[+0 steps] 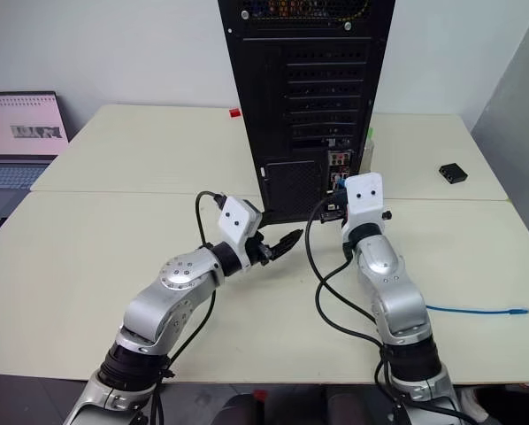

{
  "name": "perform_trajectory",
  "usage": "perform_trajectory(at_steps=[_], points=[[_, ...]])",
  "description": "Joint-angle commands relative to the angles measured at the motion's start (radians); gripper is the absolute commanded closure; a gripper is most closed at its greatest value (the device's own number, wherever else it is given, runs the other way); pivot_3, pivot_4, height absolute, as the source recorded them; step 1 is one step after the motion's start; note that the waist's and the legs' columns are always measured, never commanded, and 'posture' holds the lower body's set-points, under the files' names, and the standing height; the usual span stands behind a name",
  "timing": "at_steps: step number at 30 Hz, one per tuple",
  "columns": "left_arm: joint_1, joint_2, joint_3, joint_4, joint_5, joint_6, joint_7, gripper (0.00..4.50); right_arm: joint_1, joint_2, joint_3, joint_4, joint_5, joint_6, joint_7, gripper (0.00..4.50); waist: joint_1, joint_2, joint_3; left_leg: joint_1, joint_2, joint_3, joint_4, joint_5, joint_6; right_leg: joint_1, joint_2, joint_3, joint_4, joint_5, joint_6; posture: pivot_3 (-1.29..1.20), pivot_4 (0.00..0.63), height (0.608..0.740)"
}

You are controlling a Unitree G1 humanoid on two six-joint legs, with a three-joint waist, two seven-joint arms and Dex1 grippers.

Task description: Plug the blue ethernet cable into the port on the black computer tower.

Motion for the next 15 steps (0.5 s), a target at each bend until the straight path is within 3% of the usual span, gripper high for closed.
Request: perform_trajectory(at_steps=[1,15], points=[[-0.027,-0.009,0.025,-0.033,0.017,-0.004,-0.006,1.09,-0.031,0.019,-0.008,0.001,-0.026,-0.038,0.008,4.50,0.000,0.000,0.000,0.000,0.000,0.000,0.000,0.000,0.000,0.000,0.000,0.000,0.000,0.000,0.000,0.00,0.150,0.740],[-0.023,-0.019,0.027,-0.037,0.032,-0.015,-0.035,1.09,-0.046,0.083,-0.059,0.031,-0.034,-0.038,0.000,4.50,0.000,0.000,0.000,0.000,0.000,0.000,0.000,0.000,0.000,0.000,0.000,0.000,0.000,0.000,0.000,0.00,0.150,0.740]])
